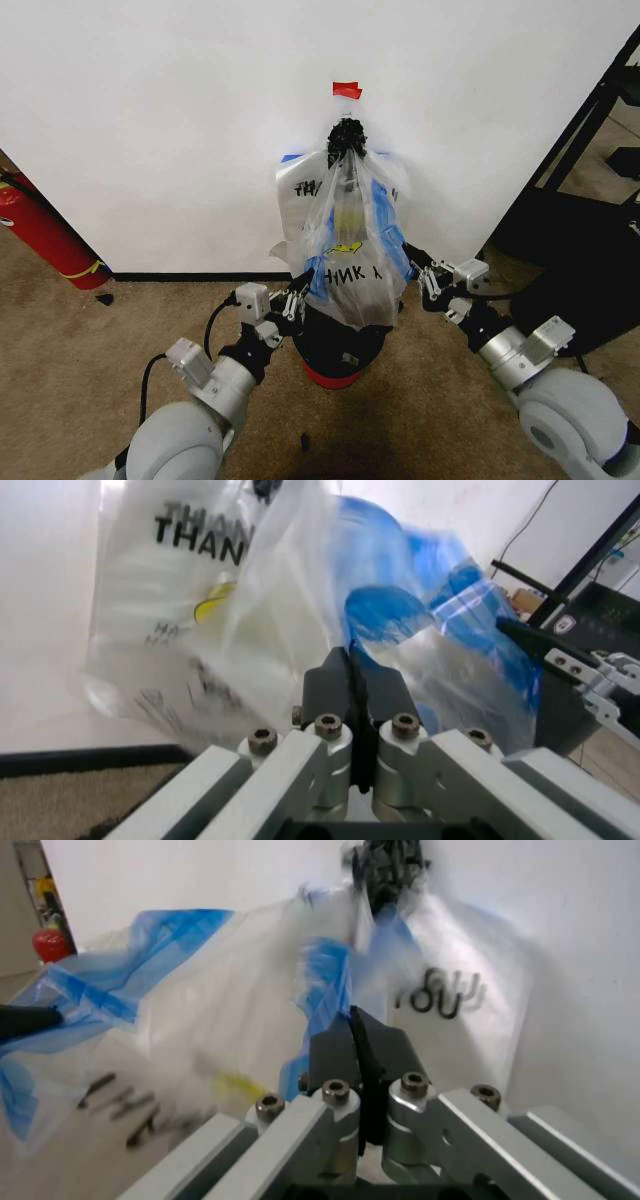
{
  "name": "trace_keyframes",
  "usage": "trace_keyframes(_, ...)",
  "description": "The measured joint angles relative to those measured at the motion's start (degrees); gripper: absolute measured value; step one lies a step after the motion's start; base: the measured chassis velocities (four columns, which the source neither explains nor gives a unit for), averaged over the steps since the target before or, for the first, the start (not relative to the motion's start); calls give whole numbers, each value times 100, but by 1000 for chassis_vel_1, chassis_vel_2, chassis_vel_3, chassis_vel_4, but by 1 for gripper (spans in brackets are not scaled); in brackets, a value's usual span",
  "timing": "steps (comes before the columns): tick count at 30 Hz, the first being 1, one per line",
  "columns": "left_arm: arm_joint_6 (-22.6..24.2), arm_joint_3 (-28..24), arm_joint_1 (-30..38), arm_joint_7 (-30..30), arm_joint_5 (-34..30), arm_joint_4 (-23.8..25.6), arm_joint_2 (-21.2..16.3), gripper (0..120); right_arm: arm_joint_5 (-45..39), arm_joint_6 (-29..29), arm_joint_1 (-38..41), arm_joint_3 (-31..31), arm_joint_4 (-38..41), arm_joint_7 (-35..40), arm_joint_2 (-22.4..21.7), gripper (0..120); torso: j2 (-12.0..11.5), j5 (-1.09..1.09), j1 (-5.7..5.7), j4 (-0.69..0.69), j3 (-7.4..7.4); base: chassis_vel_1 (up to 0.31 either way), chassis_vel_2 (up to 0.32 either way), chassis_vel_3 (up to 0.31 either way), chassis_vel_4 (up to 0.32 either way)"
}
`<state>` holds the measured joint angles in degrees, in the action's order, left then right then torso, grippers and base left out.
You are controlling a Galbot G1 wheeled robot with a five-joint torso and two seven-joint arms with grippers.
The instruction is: Pick up the garbage bag from the wall and place it over the trash bin.
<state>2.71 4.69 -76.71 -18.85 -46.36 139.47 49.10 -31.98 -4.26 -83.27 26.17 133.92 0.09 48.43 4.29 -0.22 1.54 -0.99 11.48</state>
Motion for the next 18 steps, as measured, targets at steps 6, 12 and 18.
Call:
trace_keyframes(6,-57,22,-88,25,106,32,27,0,155,95,-101,-105,24,-21,117,0,0,0,0,0,0,0,0,0,0)
trace_keyframes(12,-93,40,-39,57,152,51,51,0,136,183,31,-159,44,6,179,0,0,0,0,1,0,0,0,0,0)
trace_keyframes(18,-112,-38,128,77,198,-147,267,0,137,193,168,-251,-45,48,252,0,0,0,0,1,1,0,0,0,0)
